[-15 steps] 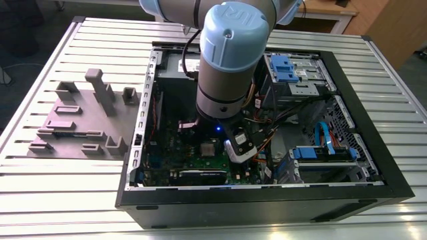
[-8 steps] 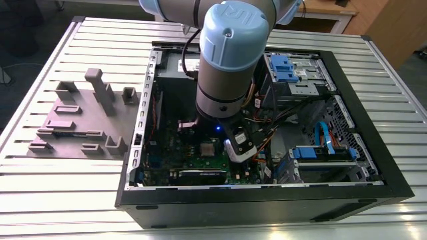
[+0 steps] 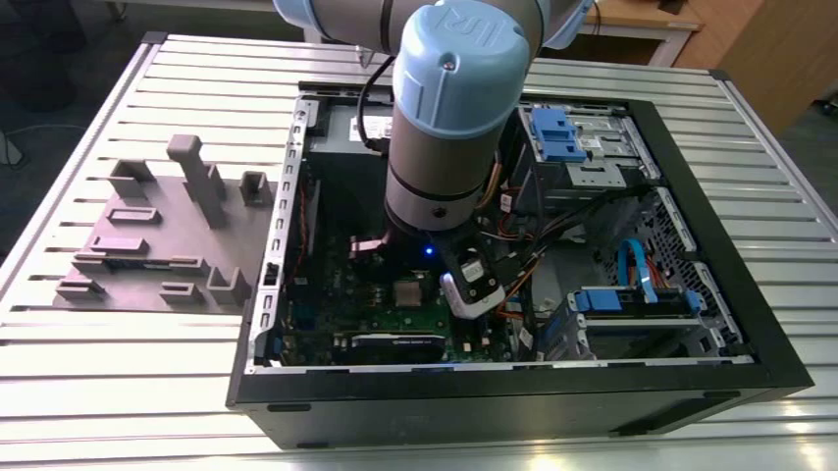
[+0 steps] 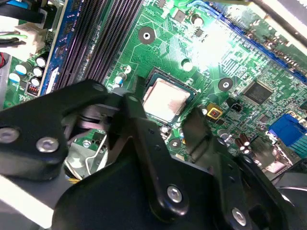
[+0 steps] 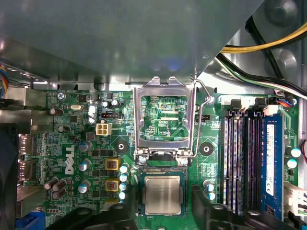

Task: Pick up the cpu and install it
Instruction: 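Place the cpu into insertion slot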

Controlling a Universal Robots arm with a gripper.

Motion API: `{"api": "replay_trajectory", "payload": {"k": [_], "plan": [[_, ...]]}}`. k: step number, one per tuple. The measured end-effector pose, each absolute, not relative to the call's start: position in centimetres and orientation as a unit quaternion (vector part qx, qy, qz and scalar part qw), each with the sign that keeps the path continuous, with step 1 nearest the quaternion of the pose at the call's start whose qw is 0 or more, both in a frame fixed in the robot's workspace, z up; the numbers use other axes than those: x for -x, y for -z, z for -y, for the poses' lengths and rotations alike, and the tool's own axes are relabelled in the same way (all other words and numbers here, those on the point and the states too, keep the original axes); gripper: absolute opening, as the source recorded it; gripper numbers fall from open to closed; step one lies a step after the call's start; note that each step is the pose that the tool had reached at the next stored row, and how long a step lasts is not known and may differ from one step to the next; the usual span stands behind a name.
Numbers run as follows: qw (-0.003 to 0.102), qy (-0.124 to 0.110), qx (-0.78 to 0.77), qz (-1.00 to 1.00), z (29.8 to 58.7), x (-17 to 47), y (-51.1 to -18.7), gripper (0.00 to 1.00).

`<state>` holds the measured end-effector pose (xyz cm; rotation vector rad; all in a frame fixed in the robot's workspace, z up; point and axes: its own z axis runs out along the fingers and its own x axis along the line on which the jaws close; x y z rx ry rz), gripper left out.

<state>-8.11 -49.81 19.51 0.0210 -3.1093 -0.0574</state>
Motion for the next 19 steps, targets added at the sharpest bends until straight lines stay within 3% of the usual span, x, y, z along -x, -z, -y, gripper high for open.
{"api": "replay_trajectory", "payload": {"k": [1, 2, 8, 9, 15, 16, 18, 19], "plan": [[0.016, 0.018, -0.007, 1.0, 49.81, 8.11, -19.51, 0.59], [0.016, 0.018, -0.007, 1.0, 49.81, 8.11, -19.51, 0.52], [0.016, 0.018, -0.007, 1.0, 49.81, 8.11, -19.51, 0.5], [0.016, 0.018, -0.007, 1.0, 49.81, 8.11, -19.51, 0.44], [0.016, 0.018, -0.007, 1.0, 49.81, 8.11, -19.5, 0.42], [0.016, 0.018, -0.007, 1.0, 49.81, 8.11, -19.5, 0.35], [0.016, 0.018, -0.007, 1.0, 49.81, 8.11, -19.5, 0.35], [0.016, 0.018, -0.007, 1.0, 49.81, 8.11, -19.5, 0.29]]}}
